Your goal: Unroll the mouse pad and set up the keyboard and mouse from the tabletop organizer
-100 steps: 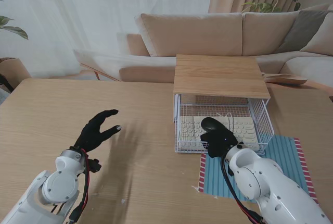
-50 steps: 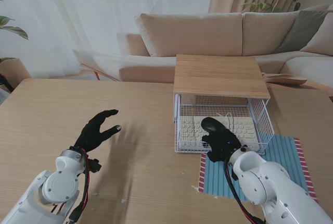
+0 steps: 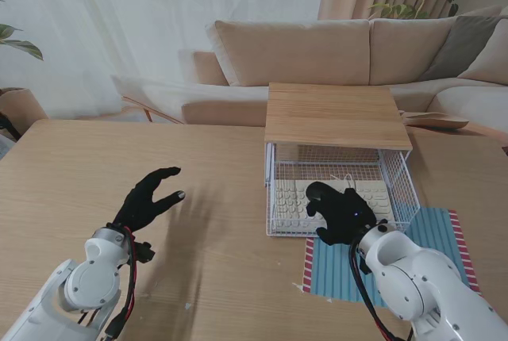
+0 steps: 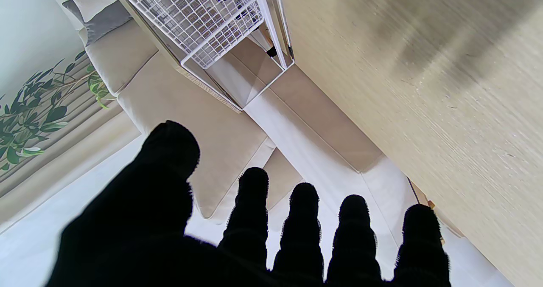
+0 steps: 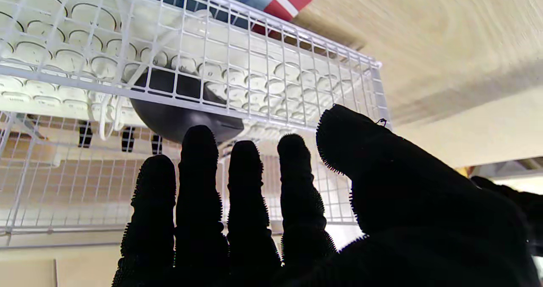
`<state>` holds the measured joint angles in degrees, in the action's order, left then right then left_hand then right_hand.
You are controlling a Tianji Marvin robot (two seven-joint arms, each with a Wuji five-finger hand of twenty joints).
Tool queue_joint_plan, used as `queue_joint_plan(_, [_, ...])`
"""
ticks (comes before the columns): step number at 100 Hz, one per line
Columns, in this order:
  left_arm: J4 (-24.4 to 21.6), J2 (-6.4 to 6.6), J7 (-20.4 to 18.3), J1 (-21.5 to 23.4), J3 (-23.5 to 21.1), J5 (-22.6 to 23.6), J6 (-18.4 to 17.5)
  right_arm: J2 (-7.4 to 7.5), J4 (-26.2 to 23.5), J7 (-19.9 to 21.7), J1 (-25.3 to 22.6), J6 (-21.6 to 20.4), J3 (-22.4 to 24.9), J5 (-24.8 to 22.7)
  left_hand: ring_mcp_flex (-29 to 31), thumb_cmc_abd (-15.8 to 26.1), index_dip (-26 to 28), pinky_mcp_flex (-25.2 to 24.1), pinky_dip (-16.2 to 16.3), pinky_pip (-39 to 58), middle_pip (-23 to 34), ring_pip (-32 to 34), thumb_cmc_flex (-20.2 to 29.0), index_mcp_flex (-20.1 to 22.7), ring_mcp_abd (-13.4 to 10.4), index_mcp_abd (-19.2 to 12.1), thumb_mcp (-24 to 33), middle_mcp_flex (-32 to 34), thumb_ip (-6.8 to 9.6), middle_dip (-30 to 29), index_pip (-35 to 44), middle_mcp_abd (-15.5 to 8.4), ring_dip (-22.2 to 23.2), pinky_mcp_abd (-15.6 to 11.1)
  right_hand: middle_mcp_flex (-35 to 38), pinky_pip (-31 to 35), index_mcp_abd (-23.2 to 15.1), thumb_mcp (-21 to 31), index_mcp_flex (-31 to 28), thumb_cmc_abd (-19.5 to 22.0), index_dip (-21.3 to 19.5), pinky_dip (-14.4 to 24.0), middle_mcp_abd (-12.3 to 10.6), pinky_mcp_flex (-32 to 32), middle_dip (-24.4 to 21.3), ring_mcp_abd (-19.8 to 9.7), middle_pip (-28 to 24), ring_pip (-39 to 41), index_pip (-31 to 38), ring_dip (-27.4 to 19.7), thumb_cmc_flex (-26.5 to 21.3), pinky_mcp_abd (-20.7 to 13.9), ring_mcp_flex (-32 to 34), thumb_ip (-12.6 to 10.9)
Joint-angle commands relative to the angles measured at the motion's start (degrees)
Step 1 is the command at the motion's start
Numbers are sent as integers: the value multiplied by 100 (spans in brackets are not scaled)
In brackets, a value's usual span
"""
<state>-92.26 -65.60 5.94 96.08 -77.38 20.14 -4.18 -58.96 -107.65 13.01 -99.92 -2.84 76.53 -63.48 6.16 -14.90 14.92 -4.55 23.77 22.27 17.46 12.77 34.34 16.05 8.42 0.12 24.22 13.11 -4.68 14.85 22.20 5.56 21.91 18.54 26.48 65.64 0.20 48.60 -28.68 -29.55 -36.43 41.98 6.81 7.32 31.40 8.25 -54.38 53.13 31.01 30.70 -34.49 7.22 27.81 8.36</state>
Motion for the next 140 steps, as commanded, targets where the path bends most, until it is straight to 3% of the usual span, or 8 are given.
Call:
queue_joint_plan(1, [-41, -15, -86, 23, 6, 0, -2, -42, -65, 19, -27, -21, 24, -8, -168, 85, -50, -44, 82, -110, -76, -76, -29, 23, -87, -17, -36, -142, 165, -63, -100, 80, 75, 3, -228, -104, -111, -91, 146, 155, -88, -17, -58, -142, -9, 80, 80, 75, 43, 59, 120, -100, -193, -308])
queue_joint_plan(19, [-31, -21, -61, 20, -14, 0, -8, -82, -49, -348, -32, -26, 70, 38, -171, 87, -50, -45, 85, -107, -78, -77, -21, 24, -86, -14, -32, -143, 166, -63, -98, 88, 75, 8, -629, -264, -92, -395, 459, 216, -89, -23, -70, -358, -131, 97, 351, -110, -119, -17, 459, -116, -533, -311])
queue_joint_plan(37, [-31, -21, -58, 22, -18, -3, -12, -127, 84, -714, 185, 32, 68, 77, -170, 79, -51, -44, 85, -108, -81, -80, -22, 22, -87, -14, -33, -143, 166, -65, -101, 86, 75, 3, -915, -707, 263, -548, 807, 173, 114, -156, -52, -506, -598, 53, 674, -759, -610, -349, 673, -110, -822, -328])
queue_joint_plan(49, [-26, -23, -55, 18, -15, -11, -26, -125, 228, -493, 433, 292, 13, 267, -171, 84, -51, -47, 85, -111, -79, -83, -22, 19, -92, -10, -25, -143, 167, -64, -101, 88, 74, 4, -1477, -1335, 401, -764, 1300, 181, 317, -406, -21, -755, -899, 18, 919, -1115, -1019, -511, 1002, -22, -1195, -318])
queue_joint_plan(64, [-11, -23, -54, 9, -17, -11, -23, -134, 469, -283, 740, 655, -158, 658, -174, 79, -49, -48, 81, -119, -75, -87, -21, 20, -81, -12, -25, -142, 167, -62, -97, 83, 73, -3, -1634, -1607, 580, -857, 1334, 126, 377, -448, 81, -765, -1065, 53, 1054, -1303, -1129, -583, 1002, 35, -1297, -322])
queue_joint_plan(91, [-2, -26, -50, 1, -25, -21, -21, -98, 851, 42, 1201, 1027, -465, 625, -175, 72, -48, -46, 83, -124, -83, -89, -25, 21, -80, -16, -15, -143, 166, -66, -94, 79, 76, 2, -1706, -1741, 736, -838, 1417, 60, 384, -461, 161, -752, -1161, 89, 1188, -1481, -1173, -675, 1046, 21, -1344, -311])
queue_joint_plan(140, [-7, -25, -55, 5, -37, -24, -25, -92, 1521, 168, 1932, 1534, -1149, 749, -174, 70, -49, -43, 86, -130, -87, -91, -18, 15, -79, -8, -13, -144, 166, -68, -96, 80, 80, -2, -1707, -1790, 804, -689, 1511, -34, 349, -459, 171, -602, -1180, 159, 1180, -1447, -1157, -698, 1017, -62, -1358, -289])
